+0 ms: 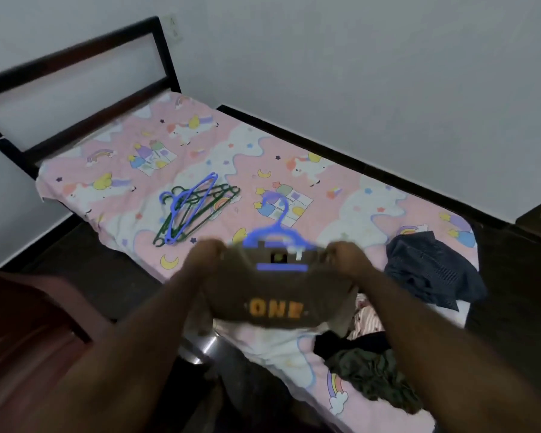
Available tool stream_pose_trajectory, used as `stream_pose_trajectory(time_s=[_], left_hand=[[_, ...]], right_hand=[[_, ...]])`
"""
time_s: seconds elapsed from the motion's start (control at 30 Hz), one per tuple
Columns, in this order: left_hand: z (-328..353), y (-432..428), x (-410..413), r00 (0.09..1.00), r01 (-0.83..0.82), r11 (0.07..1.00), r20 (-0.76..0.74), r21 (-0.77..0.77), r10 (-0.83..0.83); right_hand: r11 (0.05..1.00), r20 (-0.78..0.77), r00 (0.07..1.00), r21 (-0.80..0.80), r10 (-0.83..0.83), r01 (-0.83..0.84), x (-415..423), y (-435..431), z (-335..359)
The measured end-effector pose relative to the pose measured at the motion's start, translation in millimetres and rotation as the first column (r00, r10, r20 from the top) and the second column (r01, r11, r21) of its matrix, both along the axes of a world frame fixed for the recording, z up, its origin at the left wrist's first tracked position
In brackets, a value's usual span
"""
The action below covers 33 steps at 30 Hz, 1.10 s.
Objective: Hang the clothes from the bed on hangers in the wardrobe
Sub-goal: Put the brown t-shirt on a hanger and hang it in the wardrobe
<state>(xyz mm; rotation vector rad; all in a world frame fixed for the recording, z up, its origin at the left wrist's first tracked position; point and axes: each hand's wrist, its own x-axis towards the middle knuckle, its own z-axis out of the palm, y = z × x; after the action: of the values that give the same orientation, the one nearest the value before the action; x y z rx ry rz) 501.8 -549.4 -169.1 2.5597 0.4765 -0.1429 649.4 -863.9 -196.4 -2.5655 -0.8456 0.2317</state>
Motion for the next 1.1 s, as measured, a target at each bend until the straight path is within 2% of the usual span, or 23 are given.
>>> stream_pose_trajectory(time_s=[0.03, 0.1, 0.13, 0.17, 0.2, 0.23, 0.3, 0.33, 0.4, 0.43, 0.53, 0.63, 0.7, 0.8, 0.87, 0.97, 1.03, 1.1], left_hand=[[25, 3, 17, 0.984, -0.088, 0.996, 0.155, 0.017, 0.084], [54, 1, 35, 0.876, -0.262, 0.964, 0.427, 0.035, 0.222], [55, -7, 35, 0.829, -0.307, 0.951, 0.502, 0.038, 0.247], [44, -16, 29, 0.819, -0.327, 0.944, 0.512, 0.044, 0.260], [22, -29, 15, 0.847, -0.336, 0.941, 0.452, 0.048, 0.279], [-5, -41, -4, 0.898, -0.326, 0.944, 0.329, 0.050, 0.293], [-55, -66, -45, 0.955, -0.290, 0.957, 0.073, 0.028, 0.287], [-73, -74, -61, 0.963, -0.266, 0.964, -0.033, 0.030, 0.267], [-89, -88, -80, 0.958, -0.216, 0.971, -0.172, 0.103, 0.231], [-91, -93, -85, 0.953, -0.197, 0.973, -0.212, 0.118, 0.218], [-94, -101, -93, 0.943, -0.171, 0.979, -0.270, 0.106, 0.194], [-96, -101, -105, 0.926, -0.154, 0.983, -0.333, 0.099, 0.178], [-94, -99, -112, 0.910, -0.150, 0.987, -0.382, 0.066, 0.164], [-89, -92, -113, 0.913, -0.124, 0.992, -0.388, 0.028, 0.125], [-74, -83, -103, 0.934, -0.050, 0.997, -0.351, 0.051, 0.064], [-24, -60, -70, 0.980, 0.034, 0.992, -0.197, 0.125, -0.009], [21, -43, -47, 0.998, 0.050, 0.981, -0.048, 0.189, -0.042], [65, -31, -31, 0.998, 0.029, 0.970, 0.038, 0.243, -0.040]], right_hand=[[0.998, 0.042, 0.998, 0.046, -0.048, 0.046, 17, 12, 32], [0.976, 0.184, 0.965, 0.147, -0.189, 0.163, 31, 22, 73], [0.952, 0.231, 0.937, 0.217, -0.263, 0.214, 30, 20, 73], [0.938, 0.249, 0.921, 0.251, -0.301, 0.239, 21, 14, 61], [0.940, 0.225, 0.927, 0.238, -0.300, 0.246, 3, 4, 40], [0.958, 0.166, 0.952, 0.176, -0.256, 0.227, -18, -8, 8], [0.972, -0.071, 0.972, 0.044, -0.226, 0.230, -57, -38, -41], [0.975, -0.139, 0.965, -0.017, -0.224, 0.224, -68, -51, -58], [0.971, -0.141, 0.977, -0.201, -0.160, 0.130, -83, -67, -79], [0.965, -0.161, 0.977, -0.244, -0.141, 0.099, -90, -70, -82], [0.971, -0.185, 0.975, -0.224, -0.122, 0.079, -108, -75, -82], [0.963, -0.331, 0.931, -0.261, -0.157, 0.069, -116, -77, -81], [0.963, -0.326, 0.935, -0.263, -0.139, 0.052, -120, -80, -82], [0.966, -0.315, 0.948, -0.255, -0.047, -0.036, -118, -82, -77], [0.963, -0.294, 0.955, -0.262, -0.025, -0.055, -103, -74, -58], [0.978, -0.151, 0.988, -0.208, -0.025, -0.007, -65, -54, -4], [0.991, -0.031, 0.995, -0.098, -0.090, 0.087, -45, -40, 42], [0.988, 0.034, 0.987, -0.002, -0.155, 0.155, -37, -28, 85]])
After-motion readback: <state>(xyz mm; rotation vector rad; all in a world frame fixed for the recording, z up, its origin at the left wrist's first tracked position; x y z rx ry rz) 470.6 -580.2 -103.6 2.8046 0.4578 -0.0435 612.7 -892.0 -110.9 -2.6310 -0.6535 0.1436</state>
